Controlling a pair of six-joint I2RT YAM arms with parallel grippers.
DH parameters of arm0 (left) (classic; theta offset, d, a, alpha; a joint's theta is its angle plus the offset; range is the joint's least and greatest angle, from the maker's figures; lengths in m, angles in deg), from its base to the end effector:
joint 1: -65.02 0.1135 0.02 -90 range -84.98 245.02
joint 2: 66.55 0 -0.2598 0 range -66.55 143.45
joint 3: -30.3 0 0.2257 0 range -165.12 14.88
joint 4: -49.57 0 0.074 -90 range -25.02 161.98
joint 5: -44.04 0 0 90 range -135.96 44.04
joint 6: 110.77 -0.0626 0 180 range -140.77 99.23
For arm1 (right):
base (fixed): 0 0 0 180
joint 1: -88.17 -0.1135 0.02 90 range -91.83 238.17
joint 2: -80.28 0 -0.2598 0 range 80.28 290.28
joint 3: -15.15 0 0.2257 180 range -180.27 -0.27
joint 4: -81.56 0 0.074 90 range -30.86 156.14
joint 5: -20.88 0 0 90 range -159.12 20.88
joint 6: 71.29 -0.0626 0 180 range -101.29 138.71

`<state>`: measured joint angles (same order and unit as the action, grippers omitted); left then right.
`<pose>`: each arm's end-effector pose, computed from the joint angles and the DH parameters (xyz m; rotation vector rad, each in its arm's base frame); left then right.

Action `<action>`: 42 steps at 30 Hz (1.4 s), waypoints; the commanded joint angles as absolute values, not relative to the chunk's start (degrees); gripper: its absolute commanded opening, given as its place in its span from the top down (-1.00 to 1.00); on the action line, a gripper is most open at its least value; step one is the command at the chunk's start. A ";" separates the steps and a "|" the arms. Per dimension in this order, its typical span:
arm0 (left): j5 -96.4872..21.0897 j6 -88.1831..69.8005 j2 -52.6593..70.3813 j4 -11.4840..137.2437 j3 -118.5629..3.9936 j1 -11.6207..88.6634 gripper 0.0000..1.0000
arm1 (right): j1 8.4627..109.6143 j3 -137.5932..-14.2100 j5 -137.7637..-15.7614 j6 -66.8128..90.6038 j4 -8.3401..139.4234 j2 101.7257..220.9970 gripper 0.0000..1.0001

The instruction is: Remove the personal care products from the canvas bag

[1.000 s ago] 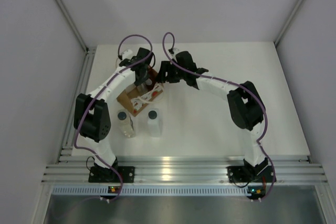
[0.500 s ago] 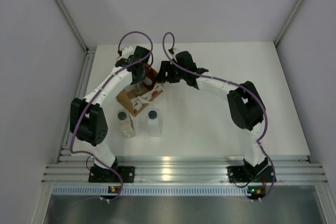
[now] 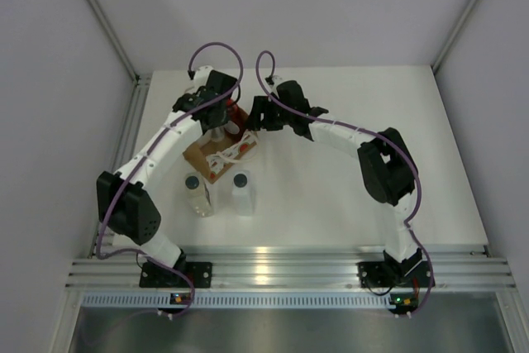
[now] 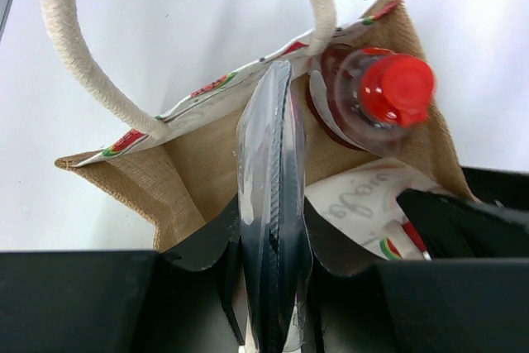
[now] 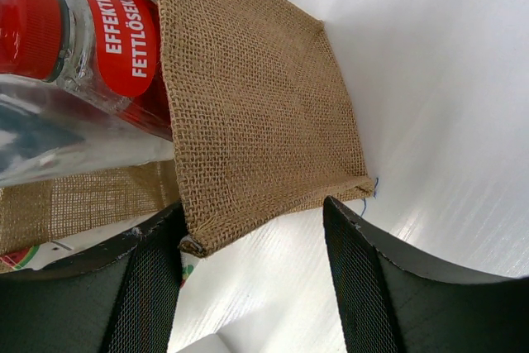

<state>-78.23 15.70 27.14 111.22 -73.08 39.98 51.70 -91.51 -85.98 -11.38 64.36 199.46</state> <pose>0.3198 -0.1125 0.3108 -0.4560 2.2596 0.1659 0.3779 0.3019 0.2250 -0.3143 2.2064 0.9826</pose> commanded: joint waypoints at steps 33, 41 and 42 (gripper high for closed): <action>-47.60 -4.68 7.72 107.96 -78.46 22.77 1.00 | 52.66 -96.24 -89.51 -11.44 64.03 197.96 -0.26; -61.41 -2.93 8.34 102.88 -69.68 9.22 1.00 | 52.83 -97.56 -90.65 -12.75 64.11 199.37 -0.25; -62.47 -2.67 8.16 101.91 -68.54 8.25 1.00 | 52.75 -97.74 -90.74 -12.84 64.12 199.46 -0.25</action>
<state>-54.84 -3.08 10.21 110.41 -70.98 10.54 52.09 -94.22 -89.39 -12.16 63.48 199.50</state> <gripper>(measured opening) 0.263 0.625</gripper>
